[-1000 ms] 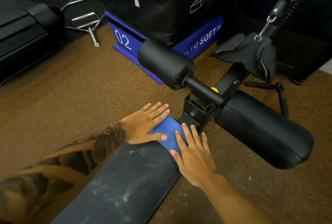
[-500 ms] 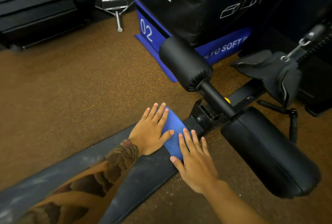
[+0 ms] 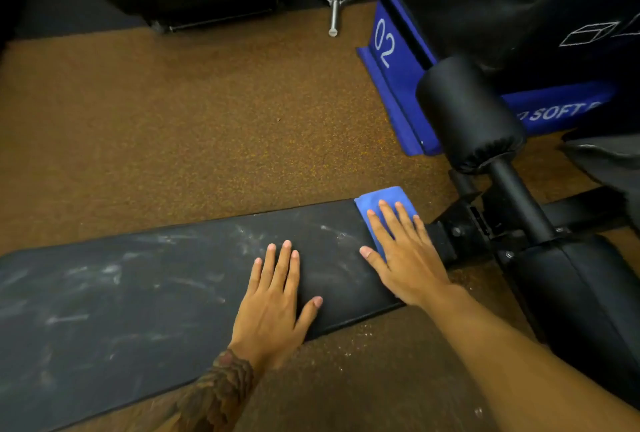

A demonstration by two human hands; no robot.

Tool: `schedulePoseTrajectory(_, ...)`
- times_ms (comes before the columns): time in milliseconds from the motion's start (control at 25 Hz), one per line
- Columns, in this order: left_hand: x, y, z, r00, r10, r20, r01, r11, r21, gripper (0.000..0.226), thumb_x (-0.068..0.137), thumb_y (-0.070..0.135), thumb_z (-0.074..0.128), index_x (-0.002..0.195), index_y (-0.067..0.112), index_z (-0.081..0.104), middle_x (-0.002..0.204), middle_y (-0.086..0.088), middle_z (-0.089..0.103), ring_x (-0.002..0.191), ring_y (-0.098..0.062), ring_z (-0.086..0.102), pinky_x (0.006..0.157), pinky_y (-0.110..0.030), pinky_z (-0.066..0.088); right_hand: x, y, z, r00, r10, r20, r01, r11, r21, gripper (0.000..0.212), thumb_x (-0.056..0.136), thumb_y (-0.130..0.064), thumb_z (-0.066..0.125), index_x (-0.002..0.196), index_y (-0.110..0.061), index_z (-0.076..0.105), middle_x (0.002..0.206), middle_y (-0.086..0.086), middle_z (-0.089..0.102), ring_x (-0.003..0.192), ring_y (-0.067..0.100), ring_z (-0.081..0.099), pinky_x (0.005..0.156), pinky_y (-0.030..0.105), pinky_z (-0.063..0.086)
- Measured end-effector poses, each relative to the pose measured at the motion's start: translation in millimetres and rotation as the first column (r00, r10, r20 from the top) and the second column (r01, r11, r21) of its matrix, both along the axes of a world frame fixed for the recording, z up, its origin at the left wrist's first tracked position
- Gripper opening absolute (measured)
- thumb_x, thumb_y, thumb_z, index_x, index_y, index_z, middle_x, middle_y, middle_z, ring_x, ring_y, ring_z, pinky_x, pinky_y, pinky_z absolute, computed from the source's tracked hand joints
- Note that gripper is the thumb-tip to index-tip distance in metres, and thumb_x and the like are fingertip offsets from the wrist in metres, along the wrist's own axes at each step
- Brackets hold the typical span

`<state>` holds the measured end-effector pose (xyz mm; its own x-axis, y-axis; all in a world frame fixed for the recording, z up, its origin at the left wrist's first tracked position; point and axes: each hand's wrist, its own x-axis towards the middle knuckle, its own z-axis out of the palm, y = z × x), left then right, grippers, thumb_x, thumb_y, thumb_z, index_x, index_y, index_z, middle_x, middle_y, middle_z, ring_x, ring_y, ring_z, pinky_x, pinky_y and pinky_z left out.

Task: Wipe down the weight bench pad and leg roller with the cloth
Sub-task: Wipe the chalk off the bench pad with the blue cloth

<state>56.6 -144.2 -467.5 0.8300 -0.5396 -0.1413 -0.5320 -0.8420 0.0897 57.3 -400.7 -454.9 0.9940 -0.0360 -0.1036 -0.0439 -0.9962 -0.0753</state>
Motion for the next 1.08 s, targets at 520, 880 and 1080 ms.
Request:
schedulePoseTrajectory(520, -18, -5, -16, 0.994, 0.093, 0.066, -0.093, 0.996, -0.001, 0.083, 0.097, 0.064, 0.015, 0.155, 0.005, 0.017, 0.164, -0.013, 0.009, 0.151, -0.031, 0.002, 0.120, -0.048, 0.005, -3, 1, -13, 0.999, -0.024, 0.025, 0.024, 1.000, 0.002, 0.069, 0.092, -0.051, 0.009, 0.150, -0.014, 0.002, 0.159, 0.000, -0.001, 0.145, 0.022, -0.006, 0.117, 0.045, 0.001)
schedulePoseTrajectory(880, -18, -4, -16, 0.994, 0.102, 0.049, -0.104, 0.994, 0.029, 0.080, 0.098, 0.062, 0.022, 0.154, 0.005, 0.020, 0.164, -0.013, 0.013, 0.152, -0.031, 0.006, 0.119, -0.050, 0.013, 5, -19, -10, 0.999, -0.016, 0.036, 0.014, 0.999, 0.045, 0.064, 0.091, -0.045, 0.020, 0.147, -0.016, 0.024, 0.156, 0.008, 0.019, 0.144, 0.032, 0.011, 0.113, 0.056, 0.016)
schedulePoseTrajectory(1080, -19, -3, -17, 0.993, 0.104, 0.062, -0.106, 0.994, 0.035, 0.080, 0.098, 0.062, 0.024, 0.154, 0.004, 0.020, 0.164, -0.013, 0.014, 0.152, -0.031, 0.007, 0.119, -0.050, 0.013, 6, -15, -13, 1.000, 0.007, 0.022, -0.007, 1.000, -0.005, 0.066, 0.091, -0.047, 0.012, 0.150, -0.019, 0.010, 0.158, 0.006, 0.006, 0.144, 0.033, 0.001, 0.114, 0.053, 0.011)
